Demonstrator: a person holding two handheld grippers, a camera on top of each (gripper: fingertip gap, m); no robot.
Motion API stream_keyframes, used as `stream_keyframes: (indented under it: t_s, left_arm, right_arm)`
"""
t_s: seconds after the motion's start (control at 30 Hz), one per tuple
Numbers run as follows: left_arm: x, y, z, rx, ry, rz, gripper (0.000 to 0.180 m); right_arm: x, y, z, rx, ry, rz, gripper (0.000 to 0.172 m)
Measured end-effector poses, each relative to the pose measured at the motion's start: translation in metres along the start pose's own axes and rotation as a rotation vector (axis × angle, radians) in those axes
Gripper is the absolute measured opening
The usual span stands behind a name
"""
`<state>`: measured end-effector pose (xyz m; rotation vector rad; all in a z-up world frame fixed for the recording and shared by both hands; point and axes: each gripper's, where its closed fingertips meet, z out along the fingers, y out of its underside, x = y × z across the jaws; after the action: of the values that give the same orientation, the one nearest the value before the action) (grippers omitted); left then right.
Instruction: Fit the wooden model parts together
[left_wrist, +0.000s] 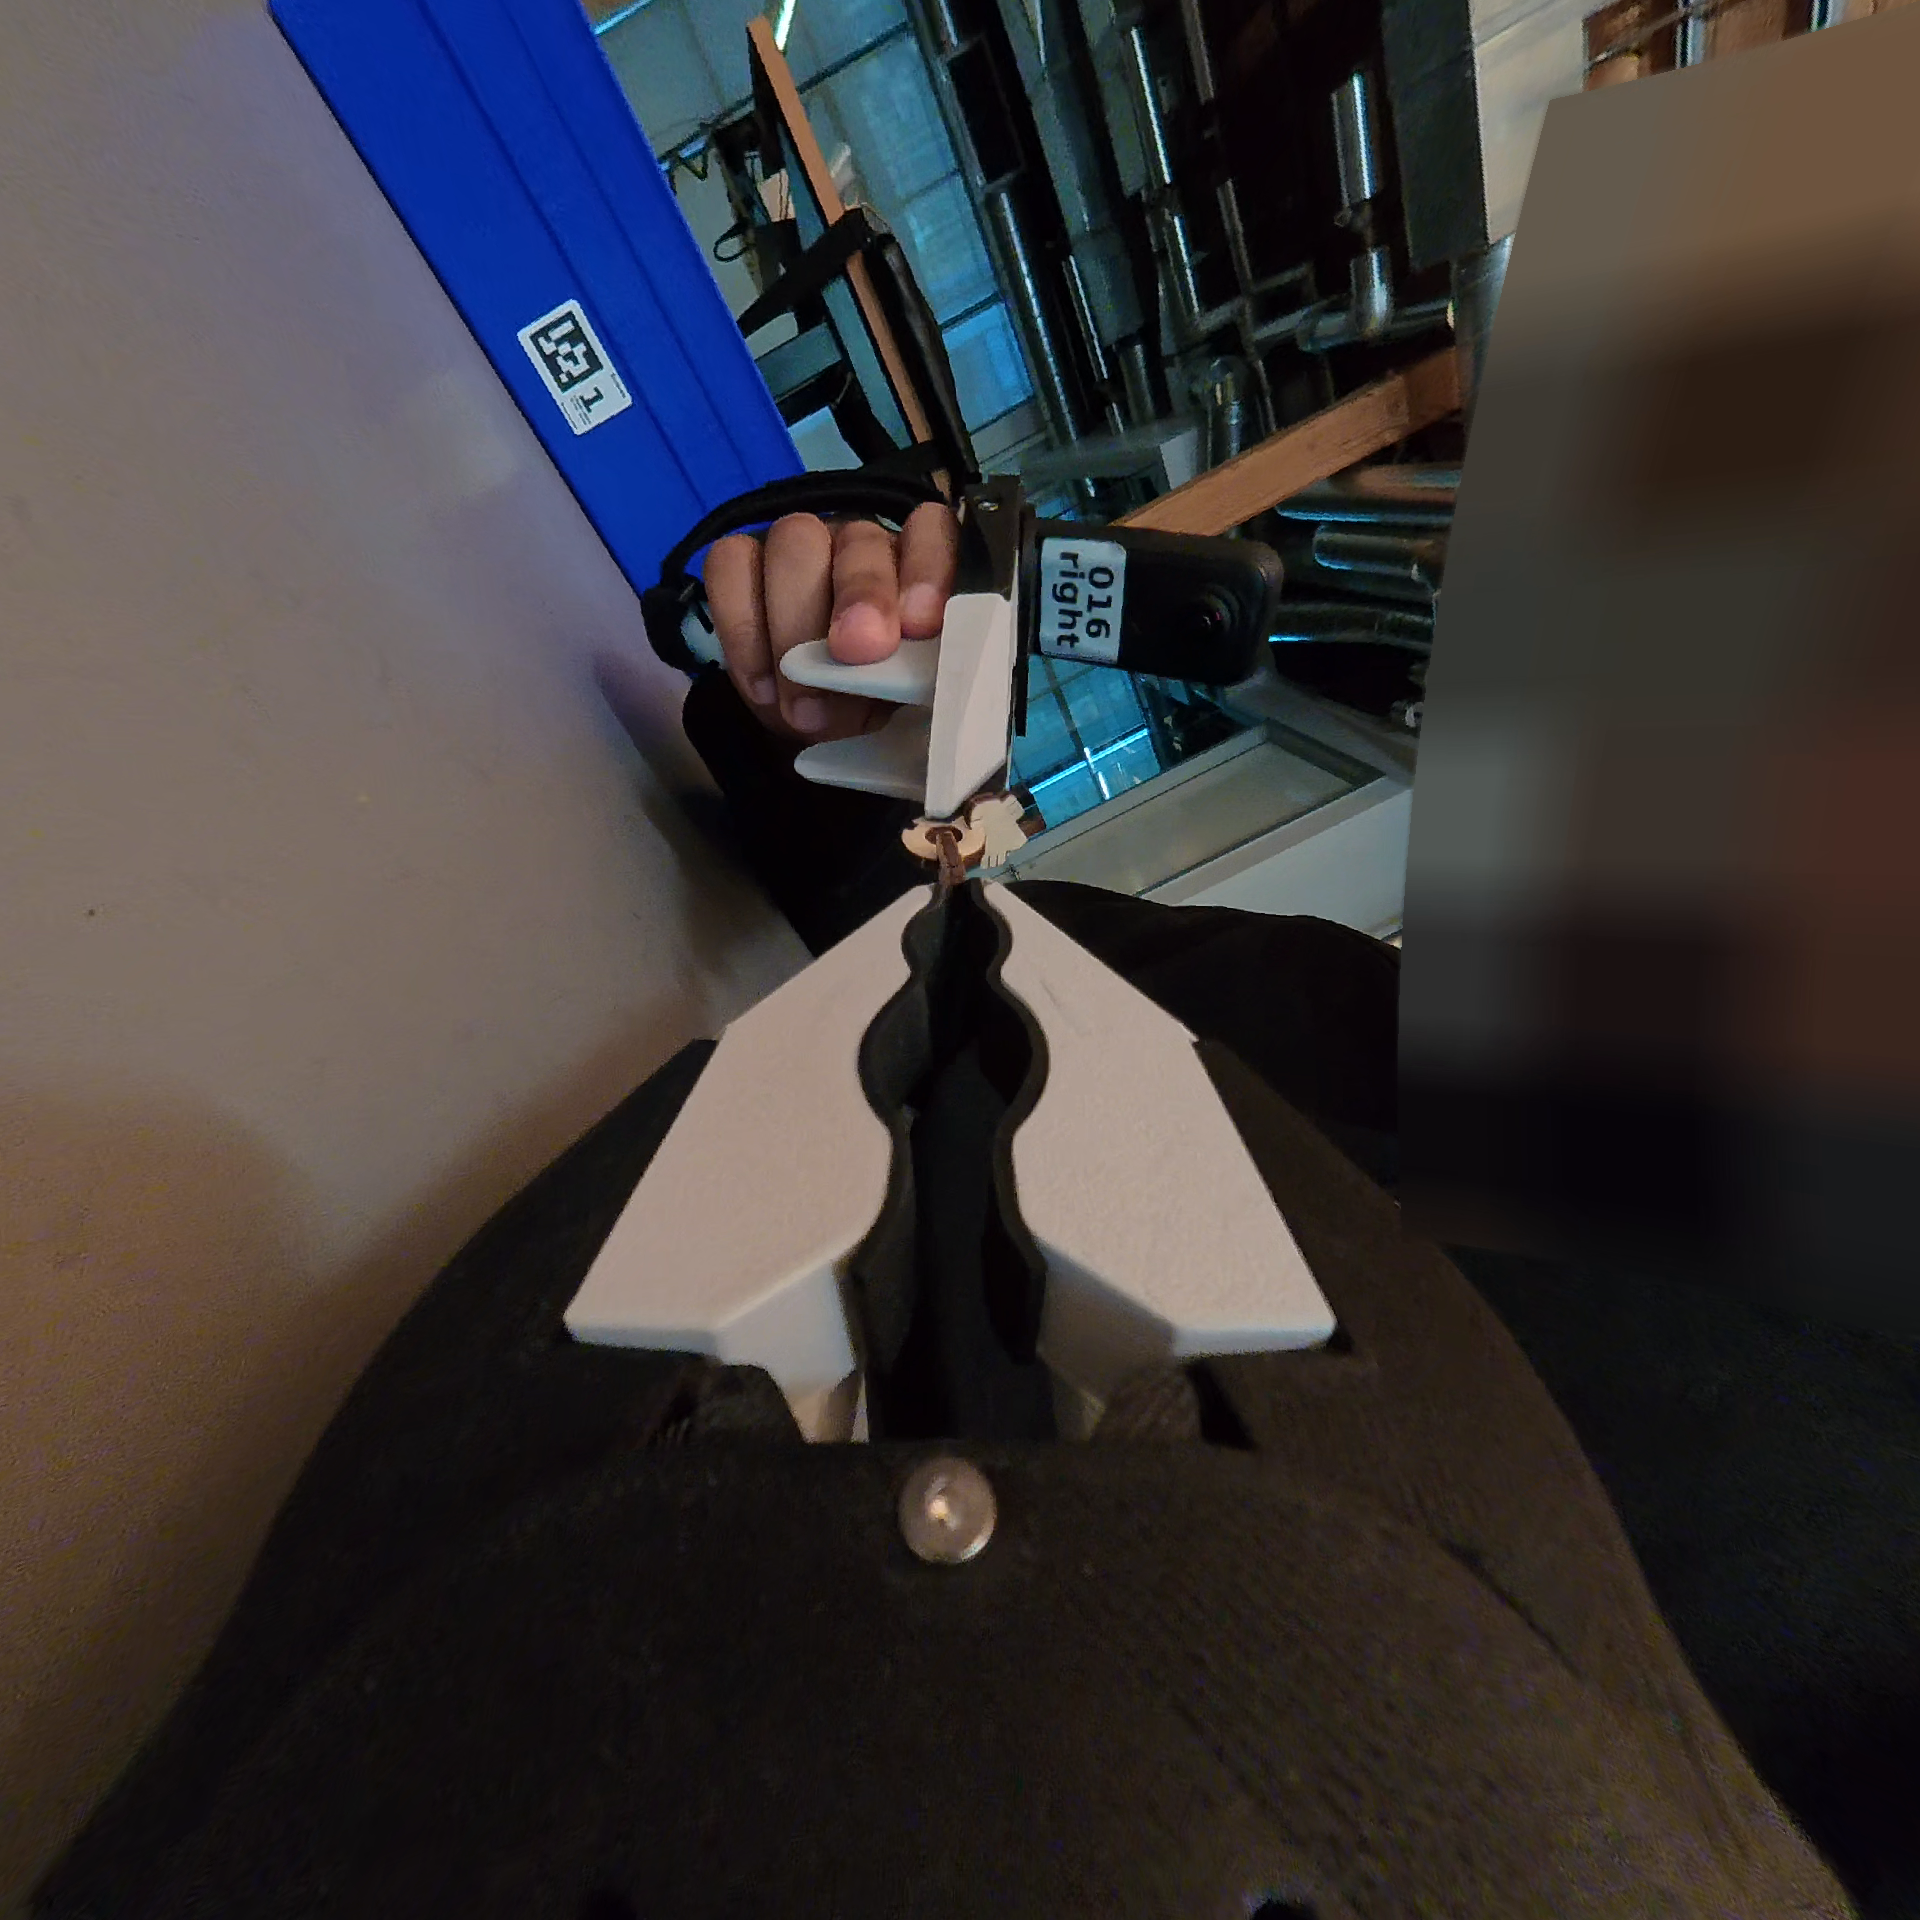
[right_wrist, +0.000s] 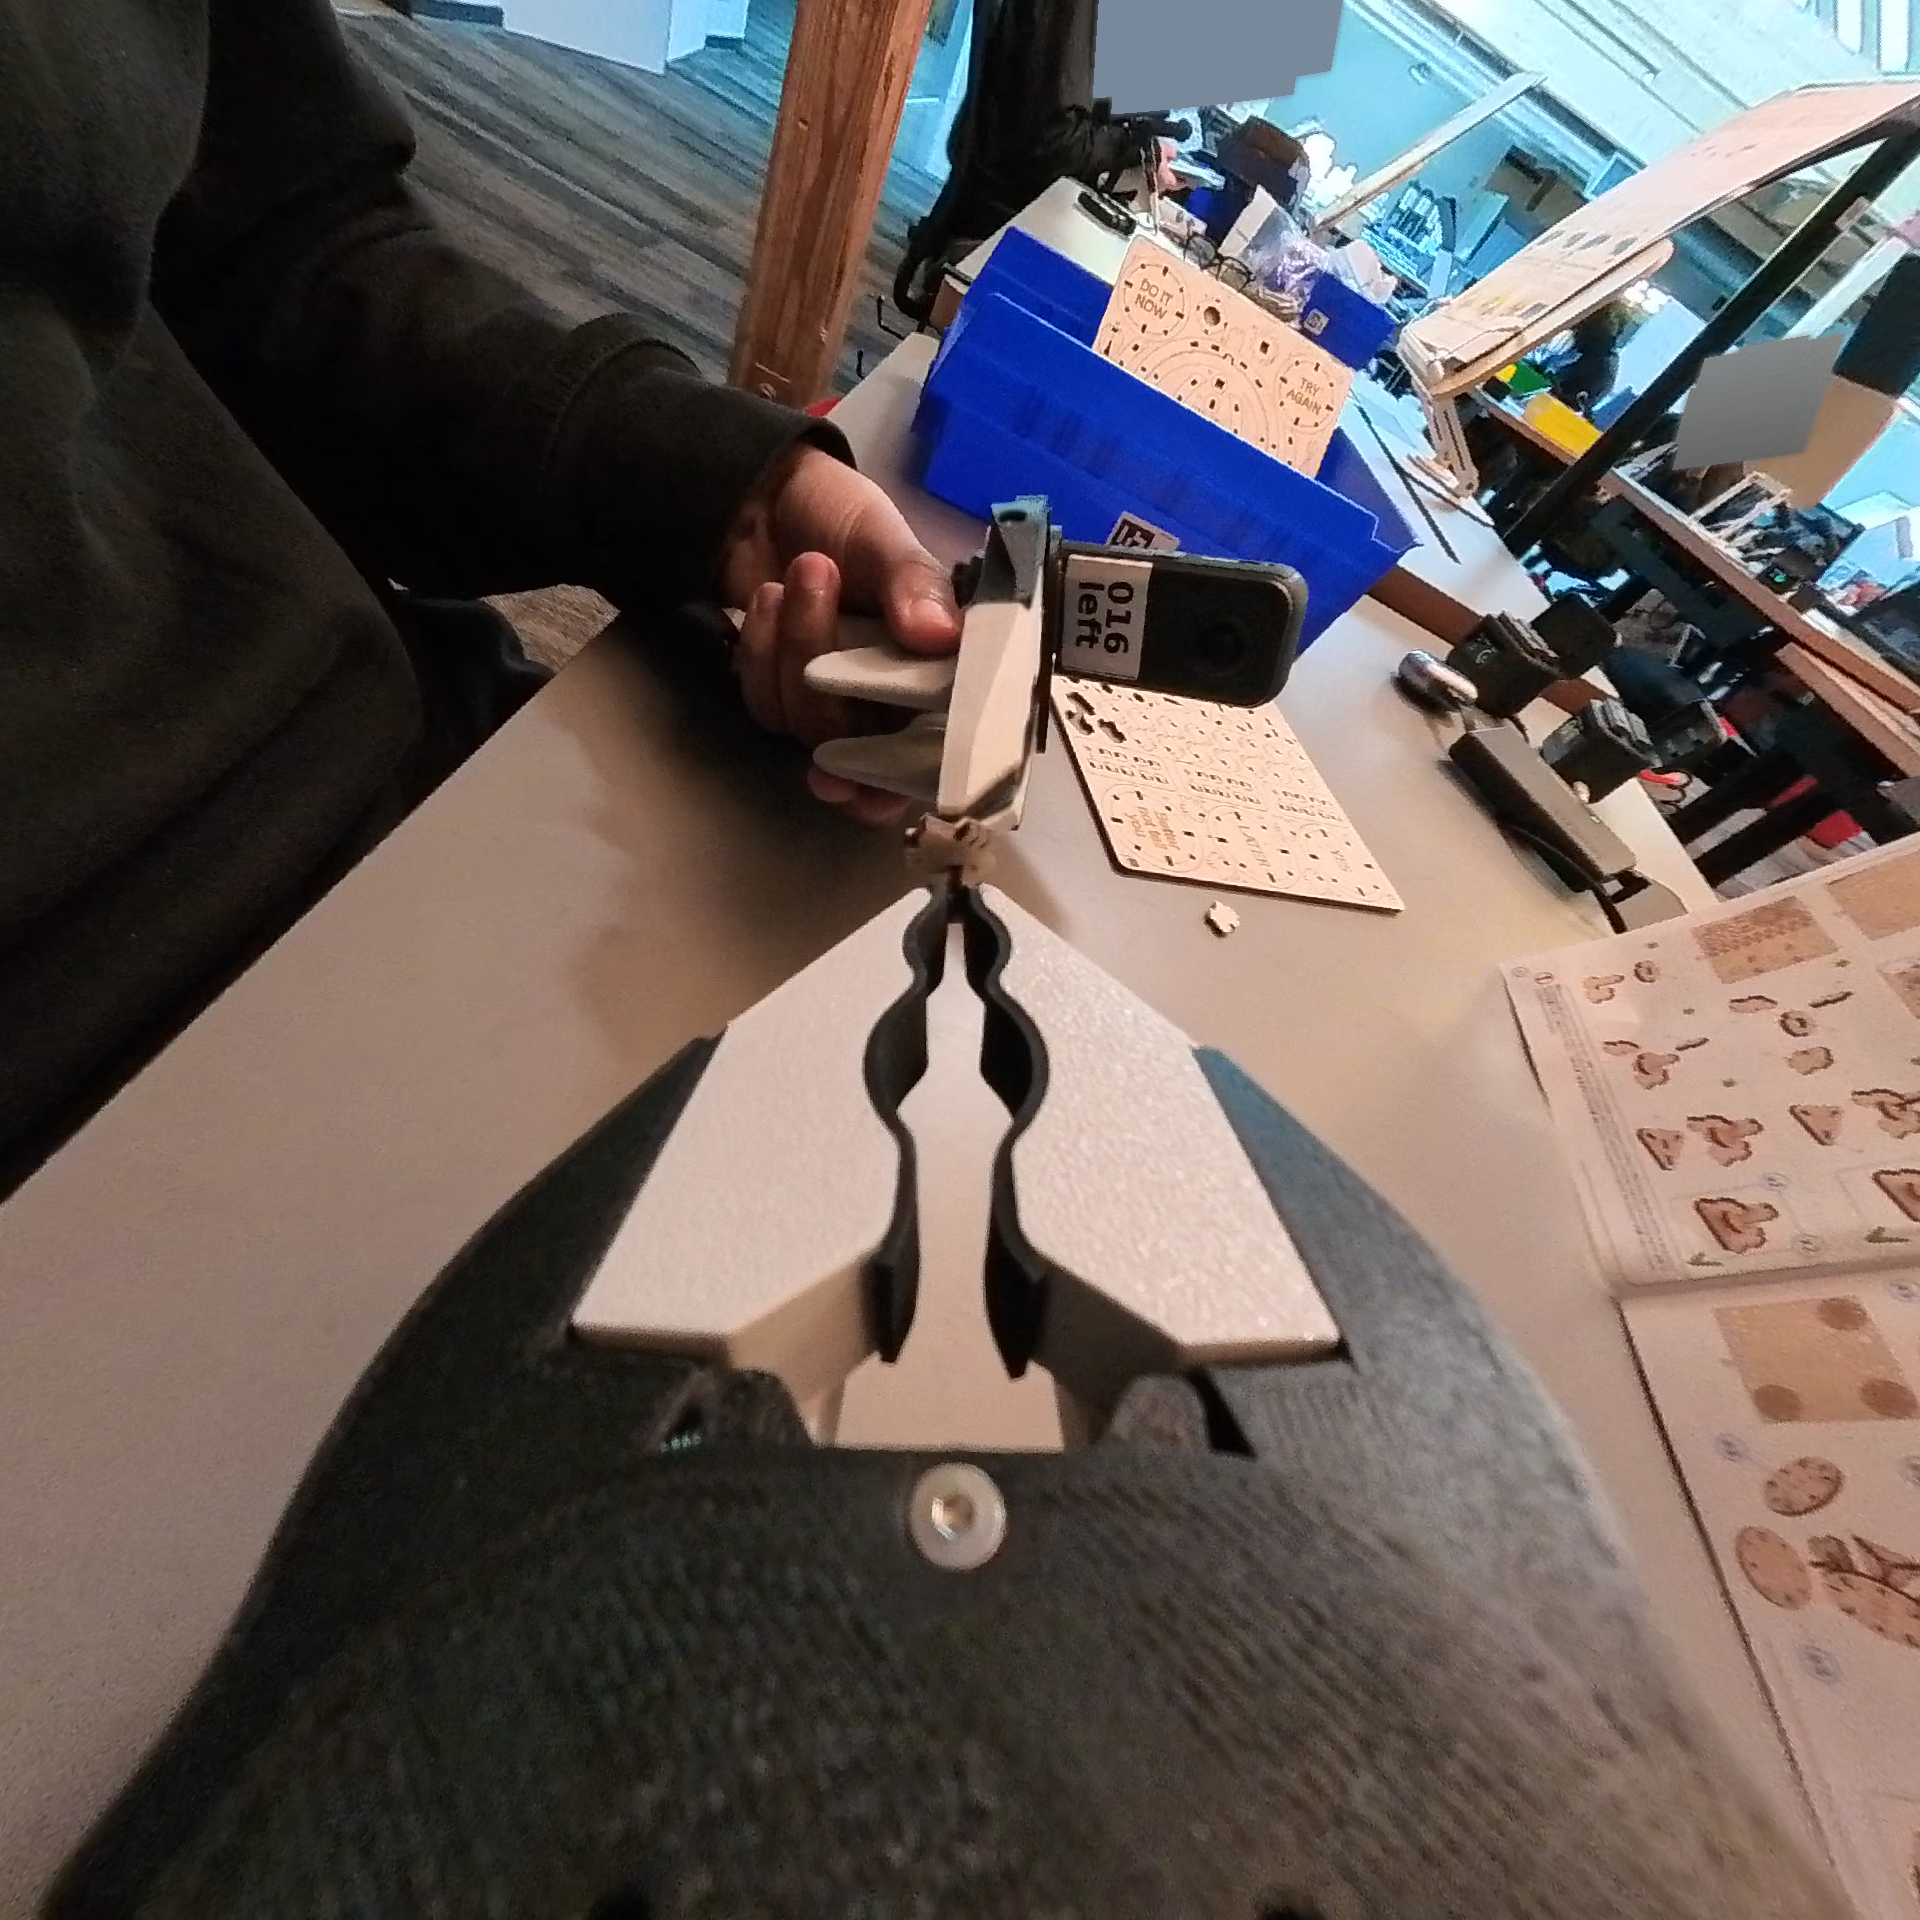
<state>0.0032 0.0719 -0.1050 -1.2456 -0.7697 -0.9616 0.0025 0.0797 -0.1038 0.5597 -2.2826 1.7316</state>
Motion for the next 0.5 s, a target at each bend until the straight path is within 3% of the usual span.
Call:
stream_keyframes:
  t_s: [0.5]
  left_arm:
    - [0.006,0.013,0.003,-0.072,0.033,0.031,0.000]
  right_arm:
    - [-0.013,-0.007,-0.002,0.022,-0.040,-0.008,0.000]
